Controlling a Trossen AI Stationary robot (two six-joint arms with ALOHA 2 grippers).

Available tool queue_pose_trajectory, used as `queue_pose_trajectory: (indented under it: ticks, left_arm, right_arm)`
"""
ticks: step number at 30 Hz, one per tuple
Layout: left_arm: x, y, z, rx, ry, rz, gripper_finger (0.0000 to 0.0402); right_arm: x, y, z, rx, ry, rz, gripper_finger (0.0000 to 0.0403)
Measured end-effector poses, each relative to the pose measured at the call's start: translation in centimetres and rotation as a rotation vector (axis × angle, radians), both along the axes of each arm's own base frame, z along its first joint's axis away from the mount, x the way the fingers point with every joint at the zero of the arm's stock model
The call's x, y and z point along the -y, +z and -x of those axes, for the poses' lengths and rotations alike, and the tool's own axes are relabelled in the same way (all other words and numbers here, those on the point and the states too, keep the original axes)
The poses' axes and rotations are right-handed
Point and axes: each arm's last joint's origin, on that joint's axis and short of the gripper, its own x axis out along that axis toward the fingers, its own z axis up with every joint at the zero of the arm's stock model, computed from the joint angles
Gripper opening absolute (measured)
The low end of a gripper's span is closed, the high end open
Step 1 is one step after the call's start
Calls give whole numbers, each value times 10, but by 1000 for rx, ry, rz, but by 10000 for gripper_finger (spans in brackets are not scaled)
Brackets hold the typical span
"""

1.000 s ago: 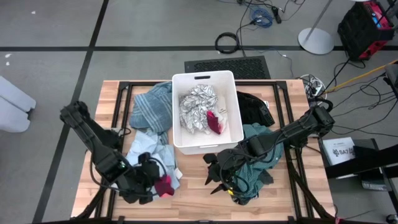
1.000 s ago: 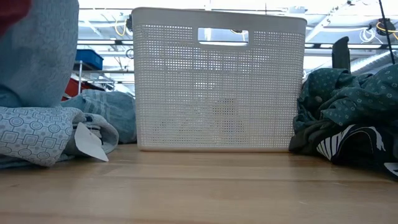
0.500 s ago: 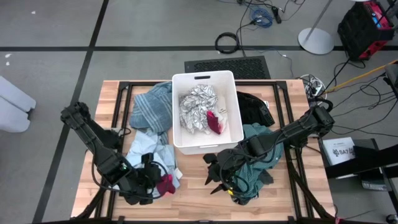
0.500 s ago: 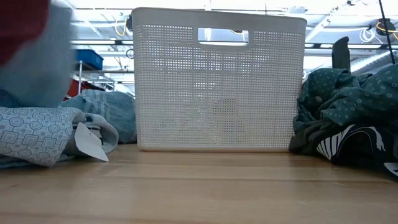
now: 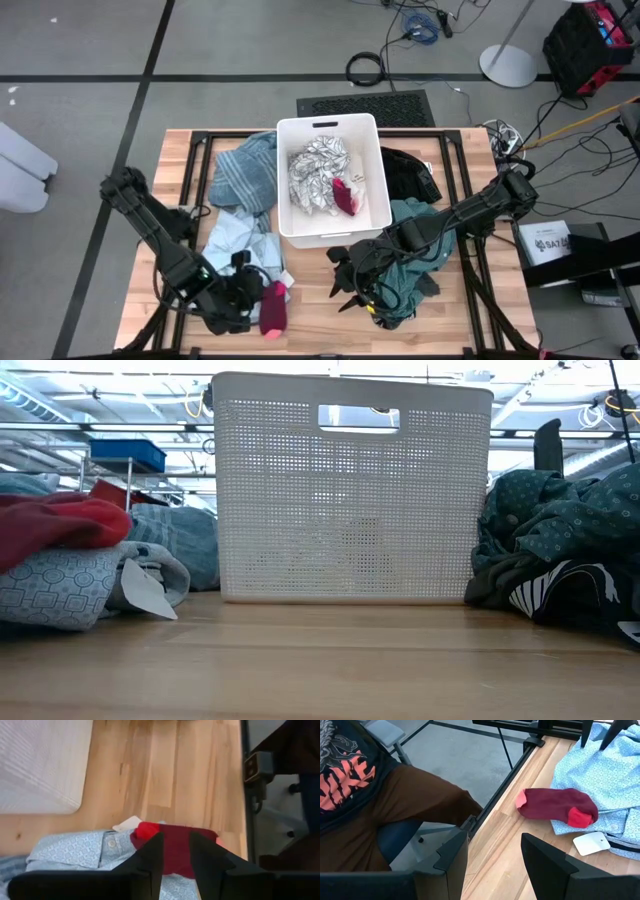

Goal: Sort clothes
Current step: Put the red sock into the white bin

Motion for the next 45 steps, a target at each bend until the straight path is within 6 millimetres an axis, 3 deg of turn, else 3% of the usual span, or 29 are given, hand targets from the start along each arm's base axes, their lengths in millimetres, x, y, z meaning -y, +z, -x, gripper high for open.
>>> queue_pose_trajectory:
  ticks: [8, 12, 22, 25, 29, 32, 40, 45]
  left_arm:
    - [22, -57, -20, -192, -58, -118, 96]
    - [20, -80, -25, -285, -31, -213, 96]
    - [18, -107, -41, -382, -58, -219, 95]
    - [16, -107, -44, -386, -75, -226, 77]
    - [14, -107, -45, -390, -112, -243, 12]
    - [12, -102, -45, -381, -117, -240, 6]
    - [7, -40, -39, -143, -88, -182, 3]
    - [7, -24, -40, -41, -56, -104, 5]
  right_arm:
    - [0, 0, 0, 1, 1, 1, 171]
    - [0, 0, 0, 1, 1, 1, 171]
    - [0, 0, 0, 2, 0, 2, 171]
    - [0, 0, 0, 2, 0, 2, 171]
    - [0, 0, 0, 2, 1, 2, 171]
    - [0, 0, 0, 1, 0, 2, 171]
    - [0, 0, 0, -2, 0, 3, 171]
    - [0, 0, 0, -2, 1, 3, 171]
